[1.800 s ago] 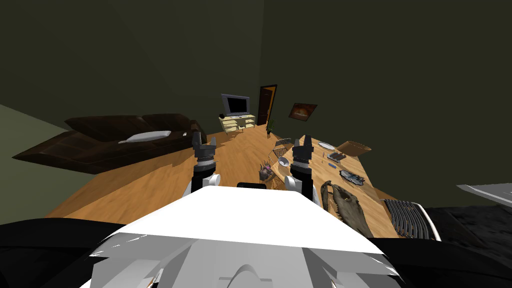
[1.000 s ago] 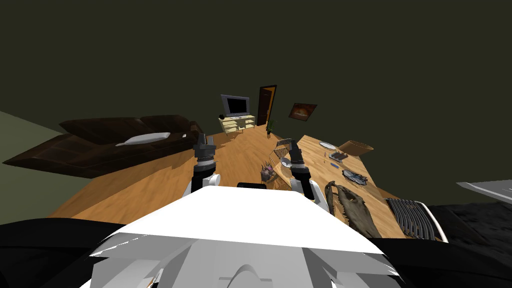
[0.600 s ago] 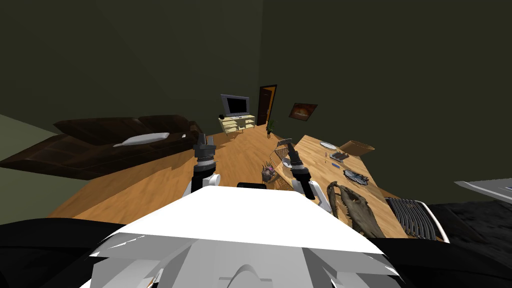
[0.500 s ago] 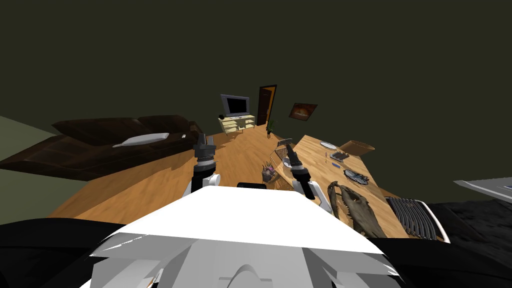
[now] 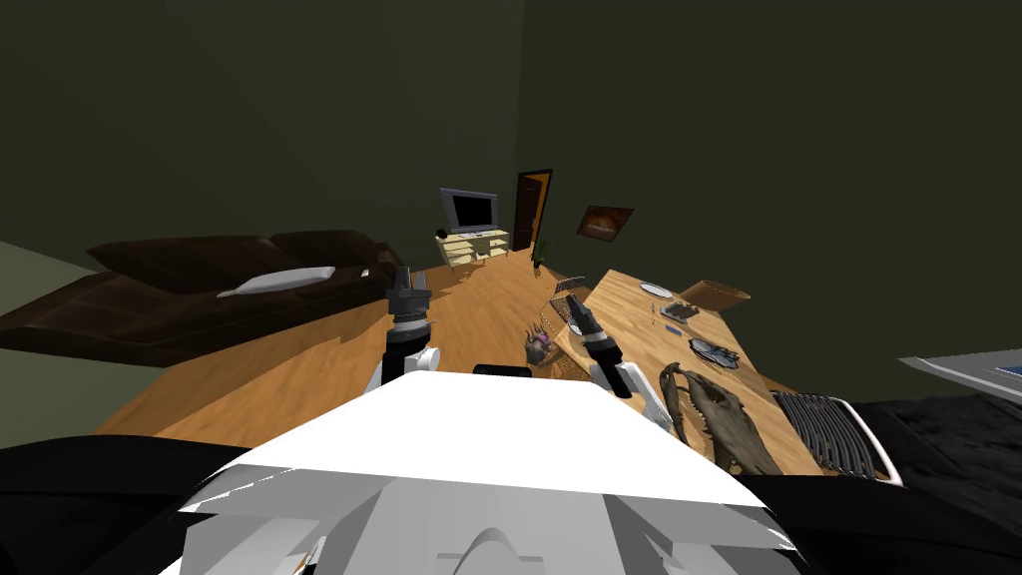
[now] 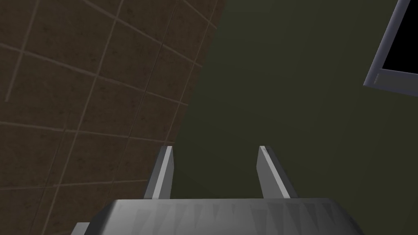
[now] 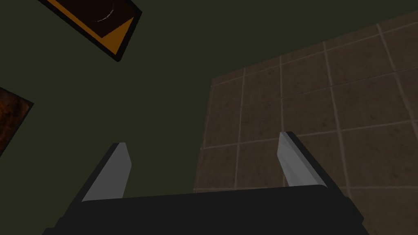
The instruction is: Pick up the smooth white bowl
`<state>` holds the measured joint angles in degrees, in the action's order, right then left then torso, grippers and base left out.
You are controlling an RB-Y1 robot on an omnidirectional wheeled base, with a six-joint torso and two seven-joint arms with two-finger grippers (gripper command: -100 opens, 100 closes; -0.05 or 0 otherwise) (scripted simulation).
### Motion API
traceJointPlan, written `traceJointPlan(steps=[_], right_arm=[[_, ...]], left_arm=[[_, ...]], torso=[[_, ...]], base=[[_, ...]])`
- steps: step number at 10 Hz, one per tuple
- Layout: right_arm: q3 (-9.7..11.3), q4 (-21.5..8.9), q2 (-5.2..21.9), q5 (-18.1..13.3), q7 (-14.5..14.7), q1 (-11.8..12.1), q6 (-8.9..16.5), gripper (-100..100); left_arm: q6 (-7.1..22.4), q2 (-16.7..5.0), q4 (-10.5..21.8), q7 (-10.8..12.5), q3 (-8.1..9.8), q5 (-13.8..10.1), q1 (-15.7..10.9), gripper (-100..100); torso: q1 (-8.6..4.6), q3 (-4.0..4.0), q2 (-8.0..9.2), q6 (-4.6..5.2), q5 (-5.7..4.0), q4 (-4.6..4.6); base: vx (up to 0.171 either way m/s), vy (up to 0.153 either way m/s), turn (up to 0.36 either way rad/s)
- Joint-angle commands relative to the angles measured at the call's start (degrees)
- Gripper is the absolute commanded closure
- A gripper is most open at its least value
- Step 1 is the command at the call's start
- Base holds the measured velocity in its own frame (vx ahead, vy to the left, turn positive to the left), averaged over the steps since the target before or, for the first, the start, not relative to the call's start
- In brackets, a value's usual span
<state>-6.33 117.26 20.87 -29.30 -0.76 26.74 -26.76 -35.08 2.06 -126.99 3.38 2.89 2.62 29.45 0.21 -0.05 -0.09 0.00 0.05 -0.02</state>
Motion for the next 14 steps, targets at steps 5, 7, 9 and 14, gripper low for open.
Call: traceJointPlan(steps=[5,7,9,14], right_arm=[[-1.85,-5.48,5.31,-8.62,-0.86,0.72,-1.47,-100],[-2.33,-7.44,6.94,-11.80,-1.09,0.81,-1.88,-100],[-2.76,-9.43,8.57,-14.81,-1.30,0.86,-2.23,-100],[-3.44,-13.56,11.75,-21.84,-1.67,0.80,-2.74,-100]], left_arm=[[0.00,0.00,0.00,0.00,0.00,0.00,0.00,0],[0.00,0.00,0.00,0.00,0.00,0.00,0.00,0],[0.00,0.00,0.00,0.00,0.00,0.00,0.00,0],[0.00,0.00,0.00,0.00,0.00,0.00,0.00,0]], torso=[[0.02,0.01,0.01,0.00,0.01,0.00],[0.01,-0.02,-0.03,0.00,0.01,-0.01],[-0.03,-0.02,-0.03,0.00,0.00,-0.01],[-0.05,-0.04,-0.07,0.00,-0.01,-0.01]], base=[[0.022,0.068,-0.023],[0.033,0.062,-0.019],[0.030,0.059,-0.017],[0.030,0.051,-0.013]])
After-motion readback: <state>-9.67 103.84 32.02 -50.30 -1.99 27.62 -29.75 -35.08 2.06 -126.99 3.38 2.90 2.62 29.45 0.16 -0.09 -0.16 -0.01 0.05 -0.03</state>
